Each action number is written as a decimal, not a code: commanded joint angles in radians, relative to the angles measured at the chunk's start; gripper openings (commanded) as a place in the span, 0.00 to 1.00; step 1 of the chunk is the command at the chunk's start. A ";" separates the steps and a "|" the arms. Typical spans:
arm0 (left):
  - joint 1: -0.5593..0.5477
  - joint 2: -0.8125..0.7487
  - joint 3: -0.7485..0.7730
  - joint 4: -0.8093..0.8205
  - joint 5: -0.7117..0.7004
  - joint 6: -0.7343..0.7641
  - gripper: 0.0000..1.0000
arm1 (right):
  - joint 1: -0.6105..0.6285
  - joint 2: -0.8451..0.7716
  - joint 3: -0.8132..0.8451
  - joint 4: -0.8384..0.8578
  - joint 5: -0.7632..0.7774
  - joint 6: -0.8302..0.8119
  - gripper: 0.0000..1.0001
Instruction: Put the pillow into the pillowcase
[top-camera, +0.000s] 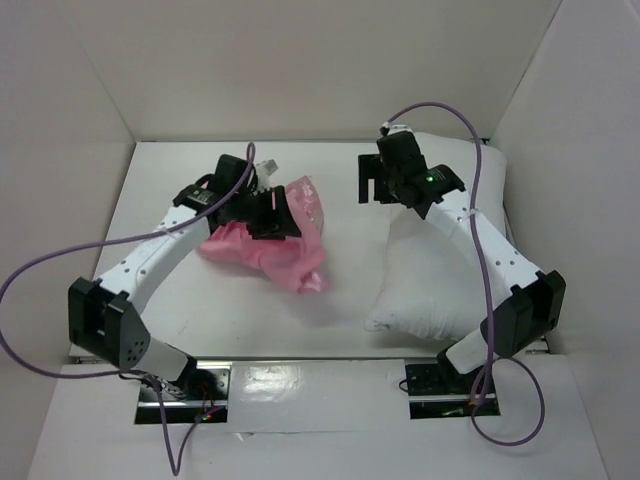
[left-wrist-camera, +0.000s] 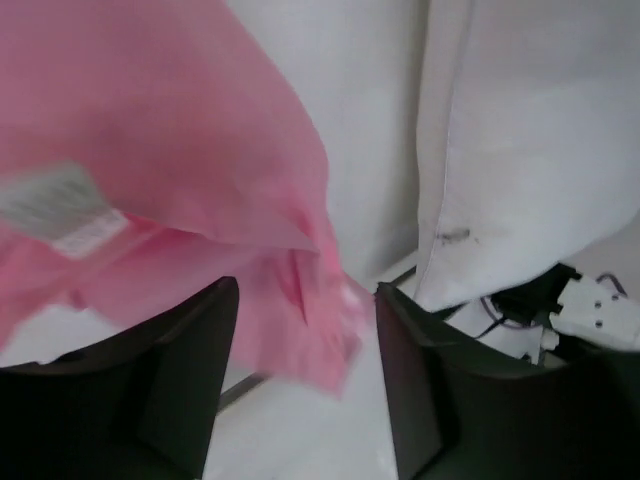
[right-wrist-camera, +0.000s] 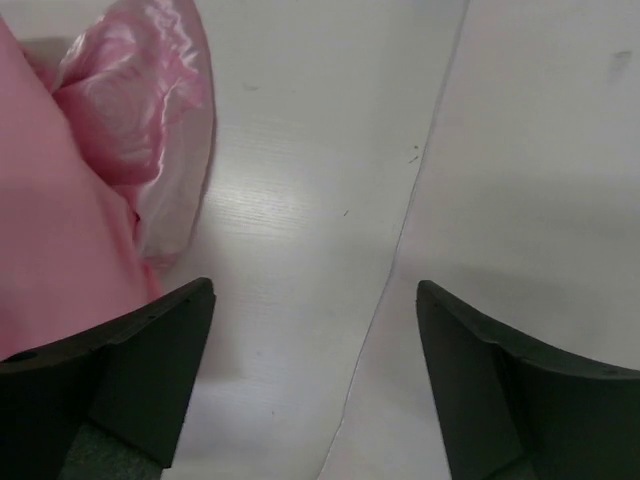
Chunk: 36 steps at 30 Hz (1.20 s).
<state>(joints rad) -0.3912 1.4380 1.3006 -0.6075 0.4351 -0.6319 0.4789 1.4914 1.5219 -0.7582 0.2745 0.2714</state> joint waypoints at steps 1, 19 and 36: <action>0.012 0.035 0.207 -0.118 -0.157 0.095 0.72 | 0.010 0.020 0.020 0.028 -0.081 0.012 0.84; 0.250 -0.310 -0.352 -0.169 -0.555 -0.221 0.89 | 0.388 0.058 -0.330 0.088 -0.319 0.068 0.97; 0.288 -0.130 -0.465 0.170 -0.498 -0.184 0.39 | 0.423 0.323 -0.305 0.255 -0.212 0.002 0.57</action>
<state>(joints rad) -0.1177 1.2884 0.7681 -0.5030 -0.0505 -0.8410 0.8993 1.8103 1.1728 -0.5686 0.0238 0.2932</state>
